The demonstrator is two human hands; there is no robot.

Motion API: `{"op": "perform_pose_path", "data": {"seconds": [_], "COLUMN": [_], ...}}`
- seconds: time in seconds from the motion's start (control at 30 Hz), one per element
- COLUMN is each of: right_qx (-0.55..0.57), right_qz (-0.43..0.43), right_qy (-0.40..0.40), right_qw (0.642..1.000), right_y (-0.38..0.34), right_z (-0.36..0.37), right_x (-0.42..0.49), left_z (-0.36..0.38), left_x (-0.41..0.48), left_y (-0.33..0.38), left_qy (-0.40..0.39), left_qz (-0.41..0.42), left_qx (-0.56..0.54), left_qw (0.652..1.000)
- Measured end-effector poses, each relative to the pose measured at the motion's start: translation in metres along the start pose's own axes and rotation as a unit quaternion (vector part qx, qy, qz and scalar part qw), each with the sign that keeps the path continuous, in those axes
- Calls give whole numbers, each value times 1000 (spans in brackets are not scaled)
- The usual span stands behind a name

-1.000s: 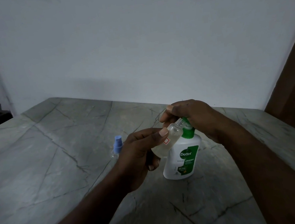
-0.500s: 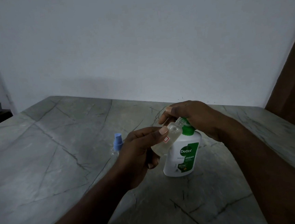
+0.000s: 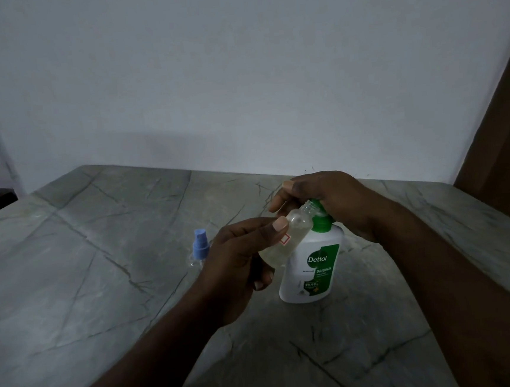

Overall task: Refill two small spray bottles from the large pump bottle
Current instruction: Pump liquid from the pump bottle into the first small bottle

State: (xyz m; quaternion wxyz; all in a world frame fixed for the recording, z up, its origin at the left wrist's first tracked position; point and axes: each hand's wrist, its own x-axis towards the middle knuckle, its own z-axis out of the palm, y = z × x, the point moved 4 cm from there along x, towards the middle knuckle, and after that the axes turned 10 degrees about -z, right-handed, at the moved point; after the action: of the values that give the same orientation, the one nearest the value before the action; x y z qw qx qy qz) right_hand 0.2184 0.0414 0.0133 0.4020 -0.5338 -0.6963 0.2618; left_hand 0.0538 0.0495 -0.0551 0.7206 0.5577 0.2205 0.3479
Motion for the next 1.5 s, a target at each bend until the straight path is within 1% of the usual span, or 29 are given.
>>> {"op": "perform_pose_path", "data": {"seconds": [0.17, 0.33, 0.53, 0.73, 1.17, 1.37, 1.5], "right_qx": [5, -5, -31, 26, -9, -10, 3], "right_qz": [4, 0, -4, 8, 16, -3, 3], "right_qy": [3, -3, 9, 17, 7, 21, 18], "right_qw": [1000, 1000, 999, 999, 1000, 1000, 1000], "right_y": [2, 2, -2, 2, 0, -4, -2], "right_z": [2, 0, -6, -4, 0, -3, -2], "right_x": [0, 0, 2, 0, -2, 0, 0], "left_z": [-1, -1, 0, 1, -1, -1, -1], "left_x": [0, 0, 1, 1, 0, 2, 2], "left_y": [-1, 1, 4, 2, 2, 3, 2], "left_qy": [11, 0, -11, -1, 1, 4, 9], "left_qz": [-2, 5, 18, 11, 3, 10, 10], "left_qx": [0, 14, 8, 11, 12, 6, 4], "left_qw": [1000, 1000, 1000, 1000, 1000, 1000, 1000]}}
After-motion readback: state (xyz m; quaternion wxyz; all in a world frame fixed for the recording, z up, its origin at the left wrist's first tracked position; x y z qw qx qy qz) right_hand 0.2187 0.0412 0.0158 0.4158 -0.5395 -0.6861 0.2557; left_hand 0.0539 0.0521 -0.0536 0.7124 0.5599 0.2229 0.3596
